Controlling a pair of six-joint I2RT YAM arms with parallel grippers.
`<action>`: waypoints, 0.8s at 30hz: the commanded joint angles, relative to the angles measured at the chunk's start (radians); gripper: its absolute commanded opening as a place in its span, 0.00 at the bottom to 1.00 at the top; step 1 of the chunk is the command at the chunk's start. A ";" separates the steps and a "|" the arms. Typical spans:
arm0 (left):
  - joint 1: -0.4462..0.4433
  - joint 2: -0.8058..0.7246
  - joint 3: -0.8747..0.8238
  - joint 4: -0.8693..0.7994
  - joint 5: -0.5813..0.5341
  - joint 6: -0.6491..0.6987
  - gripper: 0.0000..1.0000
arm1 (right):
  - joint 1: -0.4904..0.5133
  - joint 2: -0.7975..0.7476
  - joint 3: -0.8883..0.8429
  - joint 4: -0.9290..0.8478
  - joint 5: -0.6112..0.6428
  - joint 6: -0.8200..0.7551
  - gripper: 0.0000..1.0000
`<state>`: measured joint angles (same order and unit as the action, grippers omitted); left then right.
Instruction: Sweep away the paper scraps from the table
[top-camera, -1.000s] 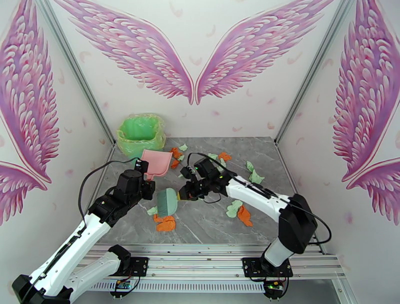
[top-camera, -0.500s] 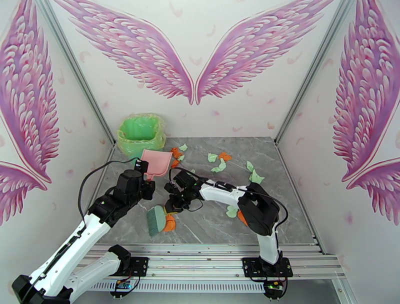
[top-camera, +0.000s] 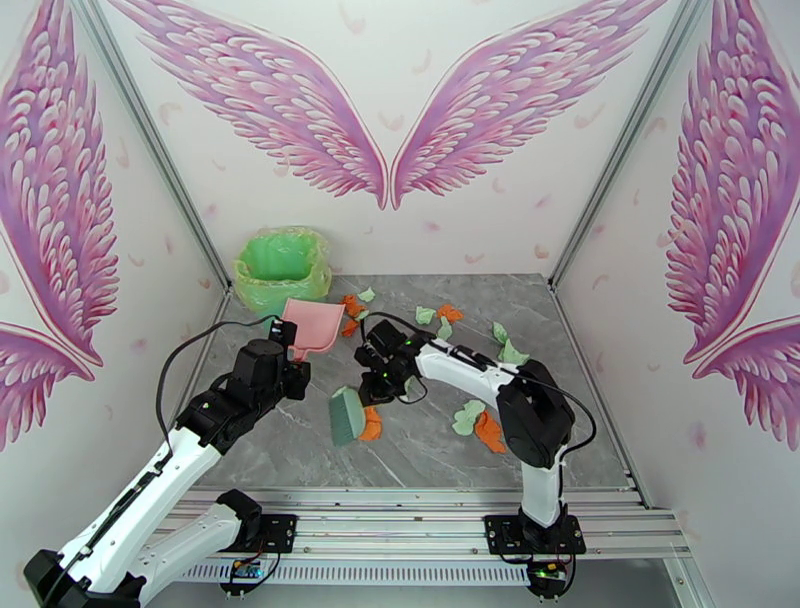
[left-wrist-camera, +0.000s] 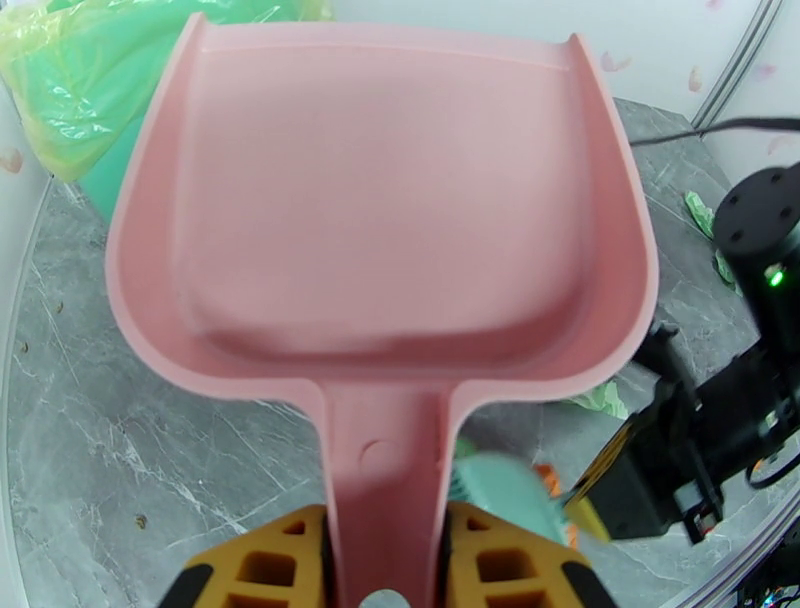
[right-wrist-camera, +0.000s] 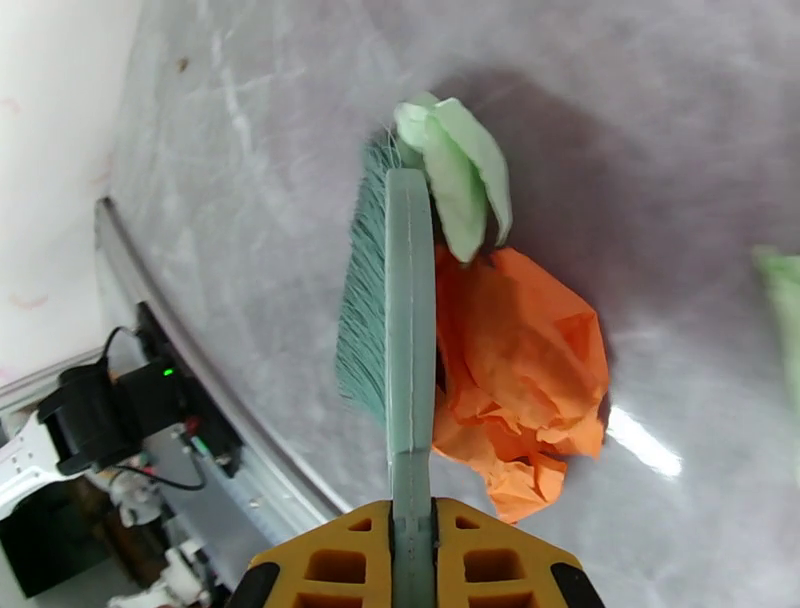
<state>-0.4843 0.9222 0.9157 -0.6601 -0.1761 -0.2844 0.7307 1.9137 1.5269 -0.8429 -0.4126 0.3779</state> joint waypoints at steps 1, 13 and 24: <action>0.006 0.006 -0.012 0.025 0.011 0.005 0.00 | -0.036 -0.048 0.051 -0.202 0.335 -0.103 0.00; 0.007 0.007 -0.009 0.024 0.016 0.007 0.00 | -0.144 -0.183 0.147 -0.170 0.184 -0.072 0.00; 0.007 0.003 -0.016 0.024 0.027 0.004 0.00 | -0.190 0.083 0.391 0.244 -0.029 0.419 0.00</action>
<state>-0.4843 0.9325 0.9157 -0.6559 -0.1658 -0.2844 0.5514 1.9026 1.8278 -0.7563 -0.3870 0.6174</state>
